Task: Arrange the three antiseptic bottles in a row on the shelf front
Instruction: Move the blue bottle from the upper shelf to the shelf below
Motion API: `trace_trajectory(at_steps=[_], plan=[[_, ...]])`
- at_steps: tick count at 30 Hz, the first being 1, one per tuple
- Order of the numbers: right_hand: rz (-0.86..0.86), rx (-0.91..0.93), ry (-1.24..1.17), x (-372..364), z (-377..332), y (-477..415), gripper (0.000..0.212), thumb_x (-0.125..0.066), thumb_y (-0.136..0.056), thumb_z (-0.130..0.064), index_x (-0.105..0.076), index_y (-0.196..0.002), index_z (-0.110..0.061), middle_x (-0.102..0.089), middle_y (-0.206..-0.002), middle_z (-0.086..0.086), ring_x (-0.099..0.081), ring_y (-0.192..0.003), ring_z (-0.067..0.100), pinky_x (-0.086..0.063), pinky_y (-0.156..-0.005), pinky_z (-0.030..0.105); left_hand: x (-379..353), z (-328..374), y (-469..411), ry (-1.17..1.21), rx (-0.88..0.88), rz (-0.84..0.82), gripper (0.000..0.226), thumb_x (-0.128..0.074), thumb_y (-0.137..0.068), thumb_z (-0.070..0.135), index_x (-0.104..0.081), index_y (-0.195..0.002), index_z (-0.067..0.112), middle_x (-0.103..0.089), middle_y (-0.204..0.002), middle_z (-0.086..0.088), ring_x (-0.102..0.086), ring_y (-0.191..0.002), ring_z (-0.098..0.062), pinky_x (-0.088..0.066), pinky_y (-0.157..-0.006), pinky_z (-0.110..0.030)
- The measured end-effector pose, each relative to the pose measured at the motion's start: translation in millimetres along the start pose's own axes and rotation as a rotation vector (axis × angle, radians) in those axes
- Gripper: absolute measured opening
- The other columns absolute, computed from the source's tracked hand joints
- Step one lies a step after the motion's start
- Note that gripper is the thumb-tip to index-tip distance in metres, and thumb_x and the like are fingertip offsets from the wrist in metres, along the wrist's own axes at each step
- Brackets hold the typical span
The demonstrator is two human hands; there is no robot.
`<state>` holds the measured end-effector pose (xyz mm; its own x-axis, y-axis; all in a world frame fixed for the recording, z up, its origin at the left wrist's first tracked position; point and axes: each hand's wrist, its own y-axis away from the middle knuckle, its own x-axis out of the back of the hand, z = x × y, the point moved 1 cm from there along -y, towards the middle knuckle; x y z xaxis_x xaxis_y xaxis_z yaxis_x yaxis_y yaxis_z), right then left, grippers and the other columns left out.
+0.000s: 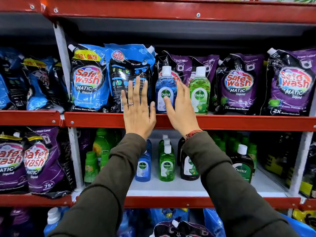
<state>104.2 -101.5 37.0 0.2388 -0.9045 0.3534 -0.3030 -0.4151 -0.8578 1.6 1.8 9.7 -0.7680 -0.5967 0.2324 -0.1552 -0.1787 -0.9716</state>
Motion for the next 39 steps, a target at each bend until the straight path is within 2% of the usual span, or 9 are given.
trace_trajectory(at_steps=[4, 7, 11, 15, 17, 21, 28, 35, 39], plan=[[-0.149, -0.240, -0.023, -3.6, -0.4, -14.8, 0.069, -0.042, -0.104, -0.036, -0.011, -0.160, -0.009, -0.037, -0.160, 0.016, -0.042, -0.144, 0.032, -0.038, -0.114, 0.045, -5.7, -17.0, 7.0, -0.065, 0.081, -0.047, 0.070, -0.037, -0.103, 0.036, -0.008, -0.163, 0.014, -0.004, -0.173, -0.012, 0.000, -0.160, -0.030, -0.002, -0.128, -0.056], [-0.179, -0.332, -0.058, -3.9, 0.7, -23.6, 0.063, -0.044, -0.102, -0.031, -0.021, -0.157, -0.010, -0.055, -0.146, 0.018, -0.055, -0.130, 0.038, -0.046, -0.105, 0.052, -9.1, -20.4, 6.2, -0.065, 0.062, -0.057, 0.070, -0.035, -0.103, 0.037, -0.008, -0.163, 0.014, -0.004, -0.173, -0.012, 0.000, -0.159, -0.030, -0.001, -0.128, -0.055], [-0.140, -0.359, -0.144, -5.1, 5.4, -24.9, 0.055, -0.051, -0.099, -0.032, -0.034, -0.149, -0.016, -0.060, -0.141, 0.012, -0.059, -0.126, 0.033, -0.047, -0.105, 0.055, -10.9, -21.3, 7.1, -0.068, 0.066, -0.035, 0.069, -0.035, -0.104, 0.037, -0.008, -0.163, 0.015, -0.004, -0.173, -0.011, 0.000, -0.160, -0.030, -0.001, -0.128, -0.054], [-0.074, -0.341, -0.271, 1.4, -2.2, -22.8, 0.053, -0.050, -0.102, -0.025, -0.034, -0.151, -0.016, -0.053, -0.147, 0.005, -0.051, -0.134, 0.023, -0.042, -0.113, 0.043, -11.9, -21.8, 7.4, -0.078, 0.063, -0.040, 0.068, -0.033, -0.105, 0.038, -0.006, -0.163, 0.016, -0.003, -0.173, -0.011, 0.001, -0.160, -0.029, -0.002, -0.128, -0.054], [-0.047, -0.328, -0.313, 7.0, -6.7, -25.4, 0.050, -0.049, -0.104, -0.023, -0.035, -0.151, -0.015, -0.054, -0.134, -0.003, -0.051, -0.125, 0.014, -0.043, -0.109, 0.035, -12.8, -22.3, 7.6, -0.073, 0.066, -0.038, 0.068, -0.032, -0.105, 0.038, -0.006, -0.164, 0.016, -0.003, -0.173, -0.011, 0.001, -0.160, -0.029, -0.001, -0.128, -0.054], [-0.017, -0.307, -0.372, 16.4, -11.7, -27.8, 0.048, -0.052, -0.102, -0.024, -0.041, -0.148, -0.016, -0.058, -0.138, 0.002, -0.057, -0.127, 0.020, -0.047, -0.110, 0.047, -11.2, -22.0, 7.0, -0.066, 0.065, -0.052, 0.068, -0.032, -0.105, 0.038, -0.006, -0.164, 0.016, -0.003, -0.173, -0.011, 0.001, -0.160, -0.029, 0.001, -0.128, -0.054], [-0.068, -0.295, -0.497, 22.7, -13.9, -0.6, 0.044, -0.053, -0.102, -0.020, -0.046, -0.144, -0.014, -0.061, -0.130, 0.000, -0.060, -0.121, 0.016, -0.051, -0.104, 0.038, 3.5, -19.7, 21.8, 0.010, 0.075, -0.026, 0.066, -0.033, -0.104, 0.035, -0.010, -0.163, 0.016, -0.006, -0.173, -0.007, 0.001, -0.160, -0.027, 0.003, -0.129, -0.050], [-0.096, -0.331, -0.525, 2.9, 1.3, 52.9, 0.049, -0.059, -0.090, -0.035, -0.050, -0.138, -0.028, -0.064, -0.130, -0.006, -0.061, -0.123, 0.013, -0.051, -0.107, 0.051, 15.8, -27.1, 73.4, 0.102, 0.058, -0.009, 0.061, -0.038, -0.103, 0.028, -0.024, -0.161, 0.017, -0.017, -0.172, -0.005, -0.002, -0.160, -0.026, 0.006, -0.128, -0.047], [-0.156, -0.338, -0.549, -11.6, 11.9, 93.2, 0.041, -0.058, -0.098, -0.019, -0.049, -0.137, -0.025, -0.061, -0.120, -0.022, -0.059, -0.109, -0.014, -0.050, -0.099, 0.027, 13.1, -35.9, 121.4, 0.148, 0.070, -0.080, 0.059, -0.038, -0.102, 0.024, -0.027, -0.160, 0.016, -0.019, -0.171, -0.004, -0.002, -0.160, -0.024, 0.006, -0.129, -0.046]])
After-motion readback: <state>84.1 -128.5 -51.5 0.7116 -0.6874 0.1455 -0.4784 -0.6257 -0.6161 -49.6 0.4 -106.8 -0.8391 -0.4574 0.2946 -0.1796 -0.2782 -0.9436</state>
